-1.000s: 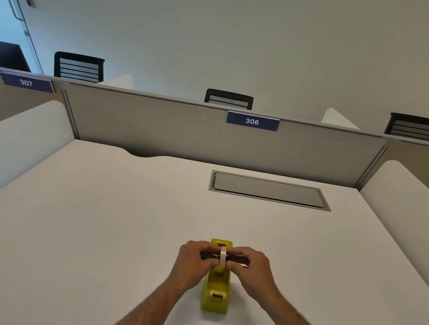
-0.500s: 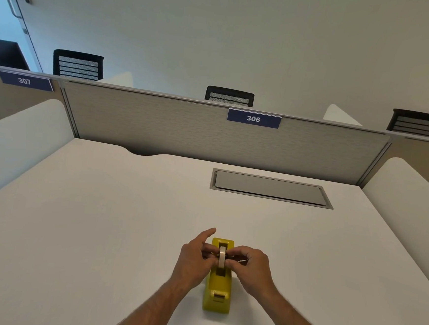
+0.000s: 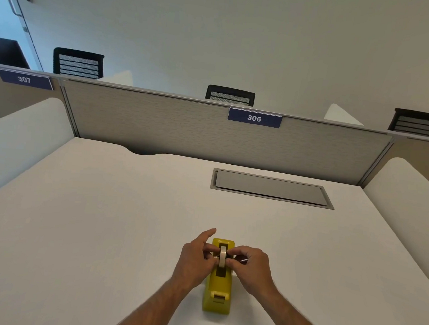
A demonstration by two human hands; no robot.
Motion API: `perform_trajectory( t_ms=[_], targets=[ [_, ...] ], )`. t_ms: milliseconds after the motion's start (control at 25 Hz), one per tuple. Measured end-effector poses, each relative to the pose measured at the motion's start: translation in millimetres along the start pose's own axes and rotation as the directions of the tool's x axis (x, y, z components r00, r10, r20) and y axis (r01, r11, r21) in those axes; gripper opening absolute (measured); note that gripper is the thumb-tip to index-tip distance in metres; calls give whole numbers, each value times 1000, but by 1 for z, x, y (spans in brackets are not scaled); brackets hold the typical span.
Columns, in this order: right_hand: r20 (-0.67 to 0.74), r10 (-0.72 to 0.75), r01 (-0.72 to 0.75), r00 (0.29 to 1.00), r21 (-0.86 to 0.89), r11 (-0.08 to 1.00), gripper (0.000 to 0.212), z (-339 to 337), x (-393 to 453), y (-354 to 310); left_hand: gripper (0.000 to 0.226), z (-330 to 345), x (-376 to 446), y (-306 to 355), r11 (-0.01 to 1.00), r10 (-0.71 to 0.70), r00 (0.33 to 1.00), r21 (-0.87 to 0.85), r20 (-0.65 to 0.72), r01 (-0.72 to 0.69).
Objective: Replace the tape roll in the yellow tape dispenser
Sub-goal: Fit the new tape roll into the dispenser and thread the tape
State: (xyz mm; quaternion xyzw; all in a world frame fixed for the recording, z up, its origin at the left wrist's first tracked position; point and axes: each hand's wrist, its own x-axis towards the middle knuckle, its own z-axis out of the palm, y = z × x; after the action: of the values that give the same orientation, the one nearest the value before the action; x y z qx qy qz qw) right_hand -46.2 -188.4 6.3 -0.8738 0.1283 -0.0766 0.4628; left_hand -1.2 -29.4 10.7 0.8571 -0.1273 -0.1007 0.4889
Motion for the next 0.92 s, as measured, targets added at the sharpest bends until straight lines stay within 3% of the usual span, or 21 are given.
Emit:
perform_trajectory(
  t_ms=[440,720,920],
  targets=[
    [-10,-50,49,999,-73,996,15,2,2,2,70,1,2,-2,994,41,999,105,15,-42],
    [17,-152,153,988,-139,978,10,1,1,3,71,-2,1,-8,908,199,973,353,116,-227],
    [30,-172,175,985,-153,973,14,1,2,6,68,0,0,-14,873,273,953,383,133,-303]
  ],
)
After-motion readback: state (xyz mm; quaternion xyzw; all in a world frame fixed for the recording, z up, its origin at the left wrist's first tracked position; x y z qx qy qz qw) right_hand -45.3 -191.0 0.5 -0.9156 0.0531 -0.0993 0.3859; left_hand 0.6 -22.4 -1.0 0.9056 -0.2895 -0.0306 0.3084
